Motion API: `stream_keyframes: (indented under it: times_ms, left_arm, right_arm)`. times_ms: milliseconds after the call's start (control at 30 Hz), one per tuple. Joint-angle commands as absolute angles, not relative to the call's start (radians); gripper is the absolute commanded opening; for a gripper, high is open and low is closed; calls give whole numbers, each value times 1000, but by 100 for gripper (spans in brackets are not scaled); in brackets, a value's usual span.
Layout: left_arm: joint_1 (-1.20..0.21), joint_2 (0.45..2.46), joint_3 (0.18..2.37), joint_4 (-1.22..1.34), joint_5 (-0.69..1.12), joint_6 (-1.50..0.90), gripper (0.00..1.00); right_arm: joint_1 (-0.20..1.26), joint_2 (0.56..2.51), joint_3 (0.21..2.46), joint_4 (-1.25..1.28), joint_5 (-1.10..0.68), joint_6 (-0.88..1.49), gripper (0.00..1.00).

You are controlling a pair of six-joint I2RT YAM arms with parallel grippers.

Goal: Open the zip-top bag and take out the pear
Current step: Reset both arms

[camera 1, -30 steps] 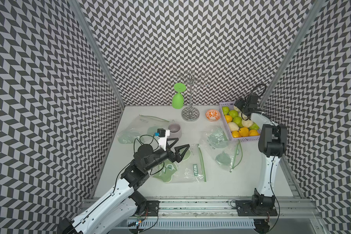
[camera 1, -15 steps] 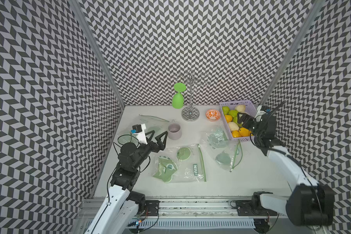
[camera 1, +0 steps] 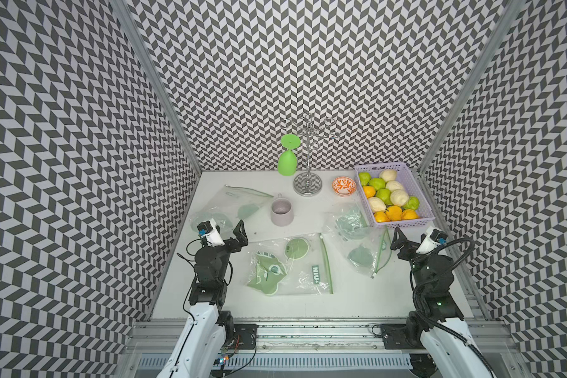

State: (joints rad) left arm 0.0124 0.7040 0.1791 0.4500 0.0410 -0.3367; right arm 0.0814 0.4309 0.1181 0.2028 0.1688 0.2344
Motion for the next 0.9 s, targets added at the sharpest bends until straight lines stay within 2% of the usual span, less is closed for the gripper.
stream_keyframes:
  times_ms: [0, 100, 167, 333, 400, 500, 567, 667, 767, 867]
  left_arm:
    - [22, 789, 150, 702, 13, -285, 100]
    - [41, 893, 150, 767, 17, -243, 100]
    - [85, 949, 157, 816, 83, -241, 100]
    - [151, 1158, 97, 1082, 145, -181, 100]
    - [180, 1238, 101, 1160, 246, -181, 100]
    - [219, 1307, 78, 1316, 276, -203, 100]
    - [284, 1400, 84, 1454, 393, -249, 99]
    - [362, 1476, 102, 1507, 443, -301, 100]
    - [318, 1585, 60, 1741, 463, -253, 99]
    - [304, 1557, 90, 1648, 464, -230, 100]
  right_arm:
    - [122, 465, 67, 433, 244, 134, 99]
    - [138, 533, 27, 524, 280, 100, 99]
    - [138, 584, -1, 605, 282, 73, 99]
    - [136, 761, -64, 916, 282, 39, 99]
    - [136, 878, -43, 1004, 284, 10, 99]
    - [136, 1041, -18, 1165, 259, -7, 99]
    - [137, 1151, 7, 1265, 243, -22, 99]
    - [136, 1273, 80, 1291, 244, -48, 99]
    - [136, 1369, 77, 1403, 250, -51, 99]
    - [136, 1471, 72, 1513, 266, -46, 99]
